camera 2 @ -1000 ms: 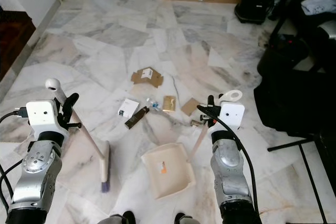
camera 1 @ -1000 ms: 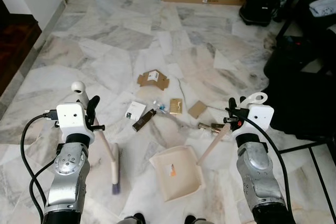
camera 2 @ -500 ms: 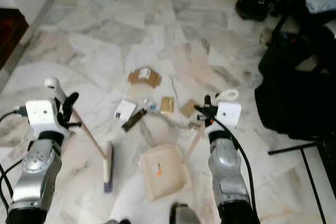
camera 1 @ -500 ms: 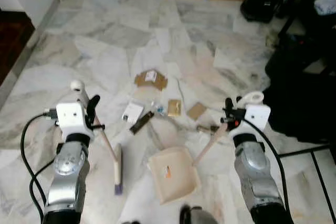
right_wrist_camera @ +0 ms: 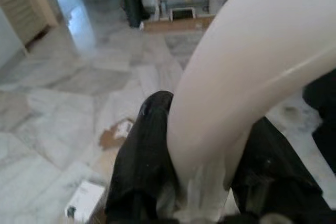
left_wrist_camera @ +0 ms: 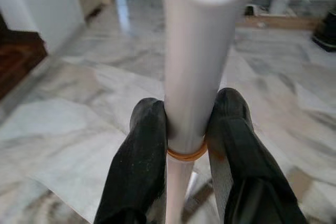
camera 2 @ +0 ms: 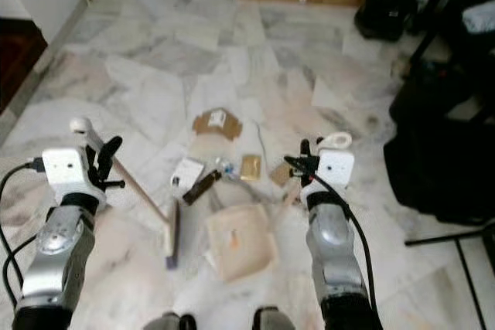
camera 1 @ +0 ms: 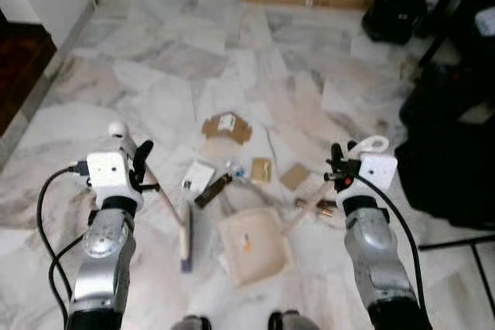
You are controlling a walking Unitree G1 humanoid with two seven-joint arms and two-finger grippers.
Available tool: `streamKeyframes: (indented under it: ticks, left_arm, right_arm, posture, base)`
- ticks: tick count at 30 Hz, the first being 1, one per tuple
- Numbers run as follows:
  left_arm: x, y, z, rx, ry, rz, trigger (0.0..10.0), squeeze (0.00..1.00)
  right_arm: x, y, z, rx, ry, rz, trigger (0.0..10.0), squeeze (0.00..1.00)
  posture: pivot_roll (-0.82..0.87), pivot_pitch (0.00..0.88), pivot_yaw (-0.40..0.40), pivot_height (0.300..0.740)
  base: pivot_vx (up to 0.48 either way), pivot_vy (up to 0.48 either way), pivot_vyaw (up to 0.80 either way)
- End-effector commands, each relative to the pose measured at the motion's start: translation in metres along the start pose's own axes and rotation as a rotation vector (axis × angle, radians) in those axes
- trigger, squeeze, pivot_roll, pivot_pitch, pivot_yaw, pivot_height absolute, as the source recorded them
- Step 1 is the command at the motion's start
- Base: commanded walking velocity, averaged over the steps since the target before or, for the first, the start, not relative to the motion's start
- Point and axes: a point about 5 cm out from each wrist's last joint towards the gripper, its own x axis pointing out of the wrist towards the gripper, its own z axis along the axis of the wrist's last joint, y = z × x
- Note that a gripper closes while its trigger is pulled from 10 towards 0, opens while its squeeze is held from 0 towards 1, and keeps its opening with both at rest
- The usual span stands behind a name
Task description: Sweep floor
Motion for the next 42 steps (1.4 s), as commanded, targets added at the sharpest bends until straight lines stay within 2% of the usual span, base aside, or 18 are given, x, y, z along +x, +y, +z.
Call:
streamKeyframes:
  ticks: [1,14,18,21,24,29,31,37,42]
  left_arm:
    - [-0.002,0.001,0.001,-0.009,0.002,-0.018,10.0,0.00]
    - [-0.011,-0.004,-0.006,-0.025,0.043,-0.060,10.0,0.00]
    - [-0.013,-0.004,-0.006,-0.026,0.049,-0.069,10.0,0.00]
    - [-0.014,-0.003,-0.007,-0.026,0.057,-0.074,10.0,0.00]
    - [-0.014,-0.004,-0.008,-0.028,0.065,-0.081,10.0,0.00]
    - [-0.014,-0.006,-0.010,-0.034,0.073,-0.092,10.0,0.00]
    - [-0.014,-0.007,-0.010,-0.035,0.075,-0.094,10.0,0.00]
    - [-0.014,-0.006,-0.011,-0.033,0.081,-0.094,10.0,0.00]
    - [-0.015,-0.004,-0.010,-0.030,0.081,-0.091,10.0,0.00]
  right_arm:
    - [-0.001,-0.005,0.000,-0.029,-0.015,-0.012,10.0,0.00]
    - [-0.001,-0.015,-0.004,-0.075,-0.011,-0.048,10.0,0.00]
    - [0.000,-0.023,0.005,-0.090,-0.063,-0.094,10.0,0.00]
    - [0.002,-0.032,0.025,-0.112,-0.145,-0.127,10.0,0.00]
    - [-0.003,-0.044,0.035,-0.146,-0.193,-0.177,10.0,0.00]
    - [-0.017,-0.061,0.022,-0.164,-0.146,-0.241,10.0,0.00]
    - [-0.017,-0.065,0.017,-0.157,-0.124,-0.254,10.0,0.00]
    - [-0.008,-0.062,0.022,-0.154,-0.131,-0.242,10.0,0.00]
    - [-0.006,-0.055,0.044,-0.118,-0.202,-0.216,10.0,0.00]
  posture:
    - [-0.11,0.226,-0.028,0.740]
    - [-0.11,0.256,-0.028,0.740]
    - [-0.11,0.264,-0.025,0.740]
    - [-0.11,0.269,-0.021,0.740]
    - [-0.12,0.272,-0.019,0.740]
    - [-0.12,0.278,-0.016,0.740]
    - [-0.12,0.278,-0.014,0.740]
    - [-0.11,0.278,-0.013,0.740]
    - [-0.11,0.280,-0.010,0.740]
  base:
    - [0.000,0.000,0.00]
    - [0.000,0.000,0.00]
    - [0.000,0.000,0.00]
    - [0.000,0.000,0.00]
    - [0.000,0.000,0.00]
    - [0.000,0.000,0.00]
    - [0.000,0.000,0.00]
    - [0.000,0.000,0.00]
    - [0.000,0.000,0.00]
